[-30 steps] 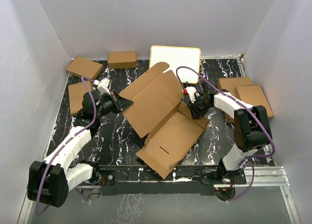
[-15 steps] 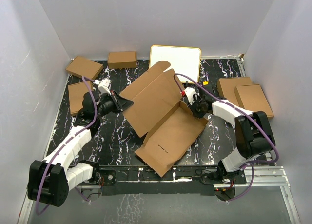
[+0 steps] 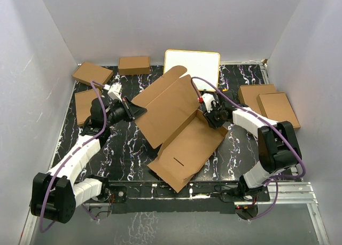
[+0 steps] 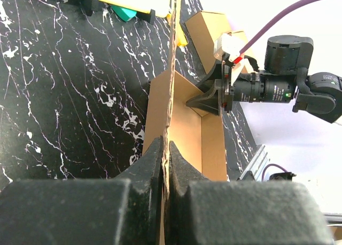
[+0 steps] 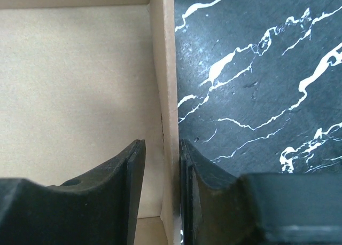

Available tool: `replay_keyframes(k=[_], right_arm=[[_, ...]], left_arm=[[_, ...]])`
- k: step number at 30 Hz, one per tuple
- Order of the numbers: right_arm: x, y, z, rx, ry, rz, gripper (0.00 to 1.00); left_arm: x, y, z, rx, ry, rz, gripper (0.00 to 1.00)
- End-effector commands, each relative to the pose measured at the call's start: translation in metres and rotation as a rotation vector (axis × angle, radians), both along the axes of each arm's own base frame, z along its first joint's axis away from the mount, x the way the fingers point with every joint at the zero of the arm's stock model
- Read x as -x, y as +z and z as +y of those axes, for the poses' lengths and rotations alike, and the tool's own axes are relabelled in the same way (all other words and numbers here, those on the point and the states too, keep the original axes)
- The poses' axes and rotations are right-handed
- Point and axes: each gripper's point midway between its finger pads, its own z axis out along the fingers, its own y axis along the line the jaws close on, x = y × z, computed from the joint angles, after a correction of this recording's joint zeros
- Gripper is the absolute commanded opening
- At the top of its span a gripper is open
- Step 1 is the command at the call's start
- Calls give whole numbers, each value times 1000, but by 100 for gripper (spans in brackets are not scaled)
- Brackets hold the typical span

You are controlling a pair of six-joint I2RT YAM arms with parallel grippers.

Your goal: Fold the paper box

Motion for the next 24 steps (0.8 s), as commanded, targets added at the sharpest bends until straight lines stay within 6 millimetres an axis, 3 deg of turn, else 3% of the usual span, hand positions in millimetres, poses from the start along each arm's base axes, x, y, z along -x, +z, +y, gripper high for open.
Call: replay_keyframes(k=[1, 10, 13, 15, 21, 24], right_arm=[[-23, 23, 6, -34, -3, -75, 36], [-35, 7, 5, -25, -36, -90, 34], [-40, 5, -2, 10, -66, -127, 12], [-43, 7, -8, 41, -87, -160, 8], [-37, 5, -9, 53, -78, -157, 10], [-34, 7, -3, 21, -61, -129, 26]], left_arm=[[-5, 23, -2, 13, -19, -72, 0], [-6, 25, -4, 16, -28, -75, 0], [-6, 26, -4, 15, -27, -77, 0], [-6, 26, -4, 15, -28, -77, 0], [-10, 27, -5, 14, -32, -79, 0], [-12, 28, -5, 9, -32, -83, 0]])
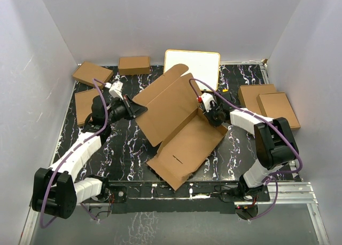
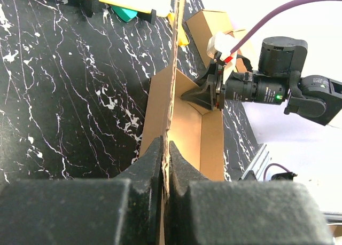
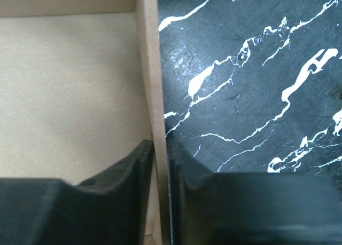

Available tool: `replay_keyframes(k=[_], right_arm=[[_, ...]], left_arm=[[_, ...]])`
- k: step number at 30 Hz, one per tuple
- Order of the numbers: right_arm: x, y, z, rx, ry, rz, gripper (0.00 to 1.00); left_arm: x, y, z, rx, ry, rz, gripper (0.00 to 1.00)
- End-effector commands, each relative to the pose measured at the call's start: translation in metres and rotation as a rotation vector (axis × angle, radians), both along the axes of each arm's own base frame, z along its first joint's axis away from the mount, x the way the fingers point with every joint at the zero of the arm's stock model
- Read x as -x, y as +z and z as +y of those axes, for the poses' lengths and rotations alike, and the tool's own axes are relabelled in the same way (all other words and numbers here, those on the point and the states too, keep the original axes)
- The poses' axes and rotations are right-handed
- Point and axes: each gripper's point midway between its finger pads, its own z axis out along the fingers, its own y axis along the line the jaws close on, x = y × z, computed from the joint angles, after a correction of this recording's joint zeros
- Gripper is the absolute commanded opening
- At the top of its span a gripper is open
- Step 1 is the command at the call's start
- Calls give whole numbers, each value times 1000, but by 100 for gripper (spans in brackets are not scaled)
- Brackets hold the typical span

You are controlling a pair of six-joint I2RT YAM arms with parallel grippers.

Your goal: Fold the paper box

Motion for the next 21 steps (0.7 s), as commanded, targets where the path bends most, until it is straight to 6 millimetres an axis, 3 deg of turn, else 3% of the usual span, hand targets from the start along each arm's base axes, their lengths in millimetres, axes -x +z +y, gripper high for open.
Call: replay_keyframes(k=[1, 7, 12, 21], right_arm=[[-13, 19, 1, -19, -12, -62, 31], [-12, 40, 4, -41, 8, -92, 44], [-11, 52, 3, -55, 11, -112, 49], [-13, 26, -13, 35, -10, -84, 47]], left_arm=[[-6, 30, -3, 14, -23, -87, 0], [-8, 31, -3, 1, -27, -94, 0], [-11, 32, -4, -8, -34, -102, 0], [-13, 38, -7, -5, -51, -114, 0]])
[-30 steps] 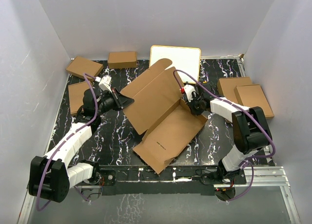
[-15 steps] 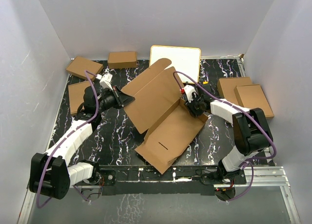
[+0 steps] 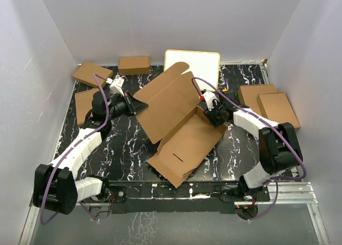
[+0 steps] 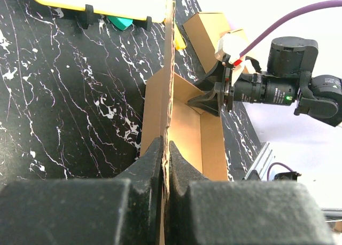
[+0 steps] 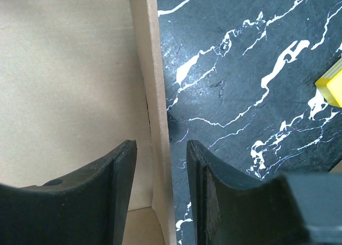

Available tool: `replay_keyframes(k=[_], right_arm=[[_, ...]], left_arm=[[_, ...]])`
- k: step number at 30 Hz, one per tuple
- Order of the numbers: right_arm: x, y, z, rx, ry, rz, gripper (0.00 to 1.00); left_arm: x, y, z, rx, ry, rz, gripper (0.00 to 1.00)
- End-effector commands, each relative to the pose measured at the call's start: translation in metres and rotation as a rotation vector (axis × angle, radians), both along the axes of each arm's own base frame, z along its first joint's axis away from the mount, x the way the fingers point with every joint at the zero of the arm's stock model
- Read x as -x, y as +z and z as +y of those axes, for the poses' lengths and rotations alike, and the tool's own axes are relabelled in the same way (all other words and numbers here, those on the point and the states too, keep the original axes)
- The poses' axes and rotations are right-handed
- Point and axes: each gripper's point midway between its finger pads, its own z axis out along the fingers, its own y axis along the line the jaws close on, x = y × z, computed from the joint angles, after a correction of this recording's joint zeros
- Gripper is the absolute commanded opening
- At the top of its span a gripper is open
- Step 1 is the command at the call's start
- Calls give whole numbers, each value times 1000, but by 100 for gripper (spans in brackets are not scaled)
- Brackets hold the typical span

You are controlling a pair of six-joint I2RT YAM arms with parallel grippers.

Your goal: Fold the paper box

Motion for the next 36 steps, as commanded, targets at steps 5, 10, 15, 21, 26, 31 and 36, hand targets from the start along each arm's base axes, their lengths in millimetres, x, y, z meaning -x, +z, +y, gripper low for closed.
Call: replay_keyframes(k=[5, 10, 15, 21, 26, 31, 36], right_arm=[[-19, -1, -9, 47, -25, -60, 36], [-20, -8, -14, 68, -42, -74, 13], [-19, -2, -8, 25, -42, -91, 10], [-13, 17, 4, -106, -9, -47, 44], [-11, 42, 11, -212, 21, -33, 55], [-9, 52, 9, -270, 17, -20, 58], [2, 40, 13, -304, 29, 35, 57]], left_arm=[[-2, 27, -3, 19, -26, -77, 0], [-3, 28, -3, 22, -29, -79, 0], [-3, 27, -3, 8, -33, -83, 0], [-6, 27, -4, -49, -68, -124, 0], [-13, 23, -10, -103, -153, -157, 0], [-27, 20, -12, -148, -220, -182, 0], [-46, 19, -11, -172, -235, -181, 0]])
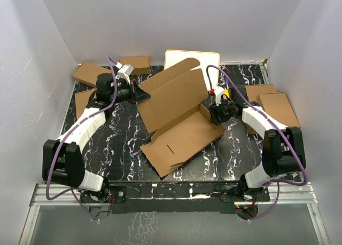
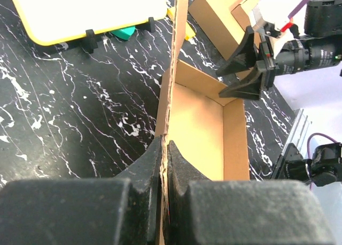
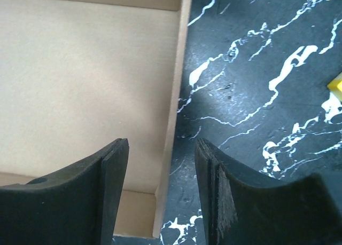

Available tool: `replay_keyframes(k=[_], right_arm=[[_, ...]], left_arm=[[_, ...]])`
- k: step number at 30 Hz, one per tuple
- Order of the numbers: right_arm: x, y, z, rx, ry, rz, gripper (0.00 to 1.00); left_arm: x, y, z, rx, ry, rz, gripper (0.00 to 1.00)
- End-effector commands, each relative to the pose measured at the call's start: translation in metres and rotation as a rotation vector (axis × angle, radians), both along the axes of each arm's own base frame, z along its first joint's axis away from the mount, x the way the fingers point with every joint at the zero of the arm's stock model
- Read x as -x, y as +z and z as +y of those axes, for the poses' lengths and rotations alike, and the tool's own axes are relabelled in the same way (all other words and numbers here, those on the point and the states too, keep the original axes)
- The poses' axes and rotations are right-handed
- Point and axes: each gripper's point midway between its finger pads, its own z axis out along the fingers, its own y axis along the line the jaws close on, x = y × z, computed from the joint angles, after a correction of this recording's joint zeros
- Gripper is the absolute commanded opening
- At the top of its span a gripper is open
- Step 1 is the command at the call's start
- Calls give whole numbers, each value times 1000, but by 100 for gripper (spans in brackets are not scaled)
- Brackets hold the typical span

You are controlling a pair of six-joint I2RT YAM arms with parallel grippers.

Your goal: Fold the paper box

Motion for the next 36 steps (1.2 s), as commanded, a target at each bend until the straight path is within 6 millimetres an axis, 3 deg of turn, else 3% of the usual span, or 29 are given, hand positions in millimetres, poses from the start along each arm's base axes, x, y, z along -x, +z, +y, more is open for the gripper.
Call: replay_keyframes(k=[1, 5, 8, 14, 19, 23, 27, 30, 36], right_arm=[[4, 12, 14, -90, 39, 4, 56], [13, 6, 22, -134, 67, 47, 55], [19, 2, 26, -158, 79, 69, 55], [23, 6, 29, -201, 85, 71, 55], [22, 16, 24, -246, 68, 54, 56], [21, 23, 22, -279, 61, 34, 57], [21, 33, 24, -308, 68, 6, 58], [20, 40, 26, -330, 74, -13, 59], [19, 55, 25, -367, 70, -59, 59]], left_arm=[[-10, 14, 1, -24, -51, -59, 0], [-27, 14, 2, -26, -34, -51, 0], [-38, 13, 4, -26, -7, -32, 7], [-56, 14, 15, -52, 111, -9, 33], [-59, 24, 47, -153, 301, -48, 52], [-36, 47, 74, -207, 410, -136, 58], [-1, 52, 84, -194, 438, -140, 59], [30, 46, 82, -148, 428, -86, 59], [78, 15, 80, -9, 470, 89, 57]])
